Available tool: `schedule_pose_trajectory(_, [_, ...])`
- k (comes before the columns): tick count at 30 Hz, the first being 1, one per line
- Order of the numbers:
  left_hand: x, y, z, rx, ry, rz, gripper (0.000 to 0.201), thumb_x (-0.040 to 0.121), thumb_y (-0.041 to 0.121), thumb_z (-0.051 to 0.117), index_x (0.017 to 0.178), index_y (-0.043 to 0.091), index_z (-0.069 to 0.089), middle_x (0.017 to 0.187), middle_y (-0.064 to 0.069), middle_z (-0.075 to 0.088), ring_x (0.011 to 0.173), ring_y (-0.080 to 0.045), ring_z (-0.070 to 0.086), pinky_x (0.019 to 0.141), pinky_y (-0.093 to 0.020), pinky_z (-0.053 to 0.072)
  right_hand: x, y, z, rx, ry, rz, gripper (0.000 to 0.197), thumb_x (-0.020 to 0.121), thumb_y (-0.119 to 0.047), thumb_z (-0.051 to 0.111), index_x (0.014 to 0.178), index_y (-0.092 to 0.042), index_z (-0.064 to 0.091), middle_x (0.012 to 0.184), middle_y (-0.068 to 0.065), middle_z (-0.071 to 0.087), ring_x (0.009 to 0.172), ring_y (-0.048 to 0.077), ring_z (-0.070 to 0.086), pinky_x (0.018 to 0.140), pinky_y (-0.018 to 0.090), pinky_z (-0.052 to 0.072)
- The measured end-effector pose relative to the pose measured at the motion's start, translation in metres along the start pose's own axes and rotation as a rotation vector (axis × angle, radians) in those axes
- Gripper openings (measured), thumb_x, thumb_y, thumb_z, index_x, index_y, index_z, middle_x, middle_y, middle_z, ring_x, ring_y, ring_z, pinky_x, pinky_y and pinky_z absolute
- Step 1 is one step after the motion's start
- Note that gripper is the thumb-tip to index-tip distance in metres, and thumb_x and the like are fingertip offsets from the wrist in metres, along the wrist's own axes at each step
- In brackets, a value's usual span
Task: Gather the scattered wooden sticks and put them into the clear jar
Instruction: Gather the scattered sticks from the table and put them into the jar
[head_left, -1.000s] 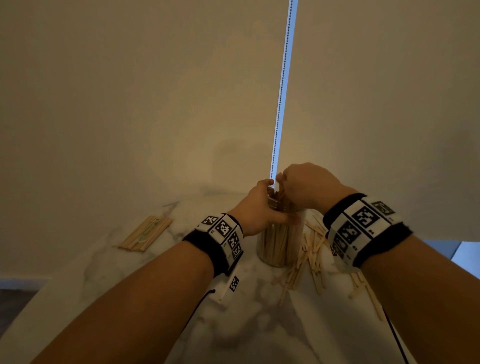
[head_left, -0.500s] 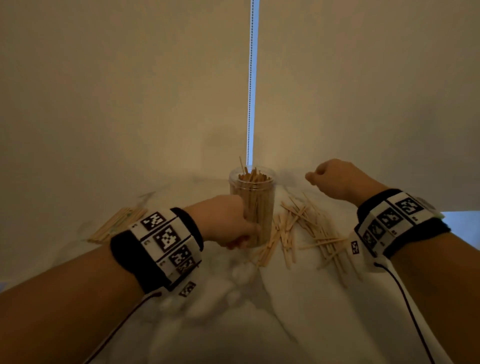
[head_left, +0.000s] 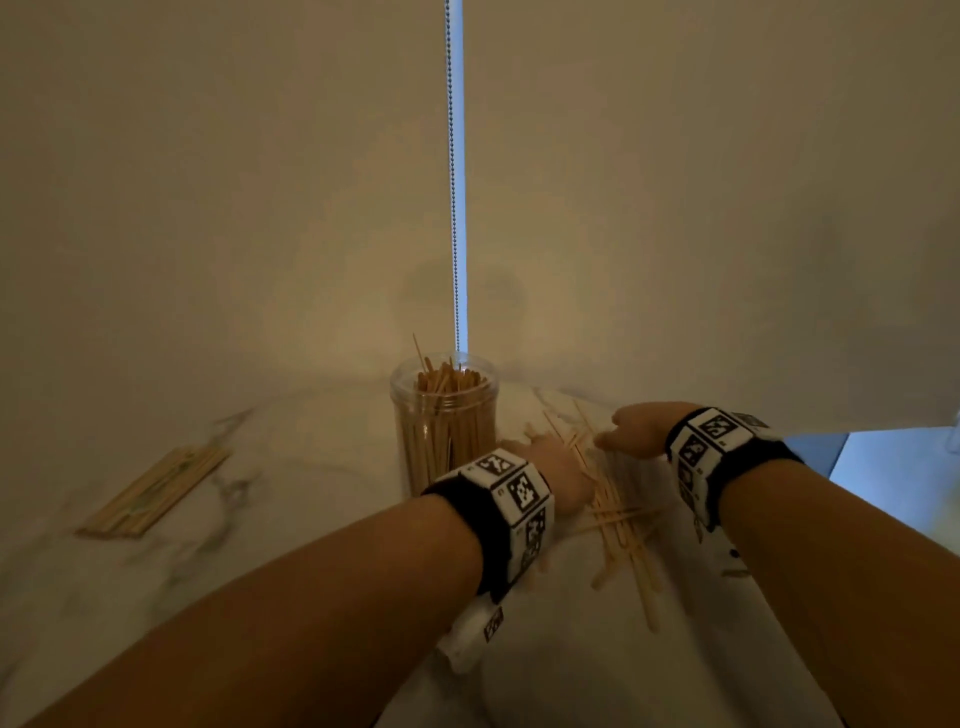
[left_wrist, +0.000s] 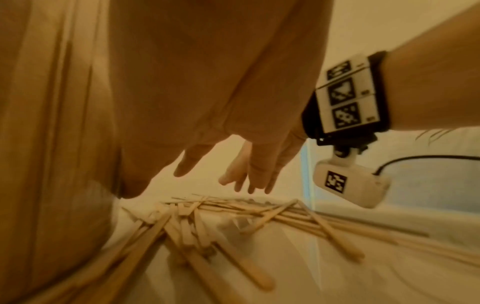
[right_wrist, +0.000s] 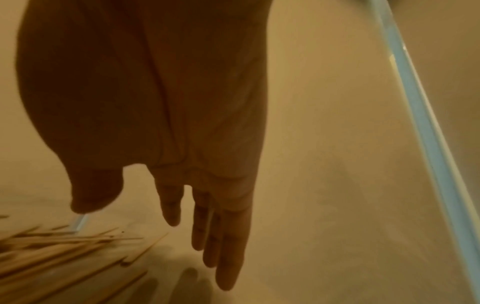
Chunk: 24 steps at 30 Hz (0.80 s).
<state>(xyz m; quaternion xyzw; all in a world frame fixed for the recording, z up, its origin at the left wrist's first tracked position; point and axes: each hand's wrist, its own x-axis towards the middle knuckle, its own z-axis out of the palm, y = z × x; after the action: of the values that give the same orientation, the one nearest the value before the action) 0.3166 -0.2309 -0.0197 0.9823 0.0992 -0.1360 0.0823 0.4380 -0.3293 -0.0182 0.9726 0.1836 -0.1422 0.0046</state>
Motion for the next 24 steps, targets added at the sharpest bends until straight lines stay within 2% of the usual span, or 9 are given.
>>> schedule_pose_trajectory(3, [-0.005, 0.006, 0.005, 0.084, -0.047, 0.156, 0.053, 0.108, 0.034, 0.037, 0.156, 0.011, 0.028, 0.161, -0.015, 0.028, 0.145, -0.033, 0.029, 0.115, -0.037, 0.019, 0.022, -0.013, 0.002, -0.015, -0.014, -0.084, 0.076, 0.101, -0.061, 0.03, 0.154, -0.008, 0.033, 0.16, 0.013, 0.031, 0.145, 0.028, 0.032, 0.119, 0.04, 0.026])
schedule_pose_trajectory(5, [-0.006, 0.008, 0.015, 0.101, -0.077, 0.223, 0.055, 0.109, 0.034, 0.036, 0.159, 0.016, 0.023, 0.165, -0.008, 0.021, 0.148, -0.029, 0.02, 0.113, -0.034, 0.007, 0.029, -0.022, 0.006, -0.073, -0.019, -0.159, 0.076, 0.097, -0.065, 0.037, 0.147, -0.009, 0.045, 0.152, 0.013, 0.044, 0.138, 0.028, 0.042, 0.114, 0.039, 0.033])
schedule_pose_trajectory(8, [0.0, 0.002, 0.024, 0.091, -0.105, 0.141, 0.058, 0.103, 0.046, 0.045, 0.153, 0.016, 0.038, 0.153, -0.01, 0.042, 0.137, -0.035, 0.038, 0.112, -0.045, 0.031, 0.028, -0.035, 0.013, -0.15, 0.022, -0.267, 0.061, 0.09, -0.06, 0.057, 0.123, -0.01, 0.067, 0.126, 0.01, 0.066, 0.107, 0.024, 0.06, 0.092, 0.033, 0.048])
schedule_pose_trajectory(10, [0.003, -0.001, 0.027, 0.093, -0.078, 0.17, 0.044, 0.104, 0.037, 0.049, 0.133, 0.005, 0.058, 0.109, -0.01, 0.062, 0.113, -0.03, 0.056, 0.087, -0.032, 0.044, 0.021, -0.04, 0.018, -0.178, 0.063, -0.287, 0.049, 0.09, -0.051, 0.063, 0.112, -0.008, 0.07, 0.114, 0.01, 0.069, 0.089, 0.021, 0.057, 0.076, 0.029, 0.045])
schedule_pose_trajectory(12, [-0.006, -0.001, 0.025, 0.109, -0.038, 0.183, 0.033, 0.105, 0.025, 0.049, 0.119, -0.001, 0.064, 0.074, -0.002, 0.043, 0.106, -0.03, 0.058, 0.07, -0.024, 0.033, 0.005, -0.042, 0.018, -0.209, 0.081, -0.286, 0.044, 0.093, -0.045, 0.062, 0.111, -0.006, 0.07, 0.112, 0.011, 0.069, 0.085, 0.02, 0.054, 0.073, 0.028, 0.041])
schedule_pose_trajectory(16, [-0.023, -0.009, 0.031, 0.124, 0.011, 0.183, 0.019, 0.097, 0.015, 0.059, 0.08, 0.007, 0.061, 0.07, -0.002, 0.046, 0.088, -0.029, 0.06, 0.07, -0.028, 0.041, -0.029, -0.042, 0.024, -0.213, 0.094, -0.293, 0.03, 0.096, -0.032, 0.059, 0.087, -0.005, 0.064, 0.085, 0.01, 0.06, 0.073, 0.02, 0.049, 0.064, 0.026, 0.037])
schedule_pose_trajectory(19, [-0.043, -0.028, 0.038, 0.105, 0.003, 0.216, 0.018, 0.095, 0.02, 0.063, 0.1, 0.003, 0.069, 0.089, -0.009, 0.063, 0.083, -0.026, 0.06, 0.069, -0.031, 0.046, -0.054, -0.05, 0.035, -0.218, 0.114, -0.272, 0.04, 0.097, -0.029, 0.059, 0.063, -0.011, 0.047, 0.065, 0.002, 0.047, 0.056, 0.016, 0.043, 0.05, 0.025, 0.033])
schedule_pose_trajectory(21, [-0.06, -0.043, 0.043, 0.107, 0.006, 0.257, 0.024, 0.094, 0.024, 0.065, 0.105, 0.004, 0.071, 0.099, -0.011, 0.069, 0.089, -0.027, 0.065, 0.07, -0.031, 0.049, -0.07, -0.058, 0.045, -0.237, 0.097, -0.262, 0.039, 0.099, -0.03, 0.055, 0.065, -0.012, 0.051, 0.068, 0.002, 0.05, 0.056, 0.015, 0.043, 0.053, 0.025, 0.035])
schedule_pose_trajectory(24, [-0.085, -0.068, 0.048, 0.103, -0.009, 0.309, 0.016, 0.09, 0.027, 0.067, 0.093, 0.011, 0.07, 0.09, -0.006, 0.068, 0.079, -0.022, 0.061, 0.068, -0.03, 0.048, -0.1, -0.075, 0.055, -0.274, 0.067, -0.3, 0.03, 0.099, -0.03, 0.053, 0.098, -0.004, 0.068, 0.1, 0.01, 0.068, 0.076, 0.021, 0.053, 0.069, 0.029, 0.042])
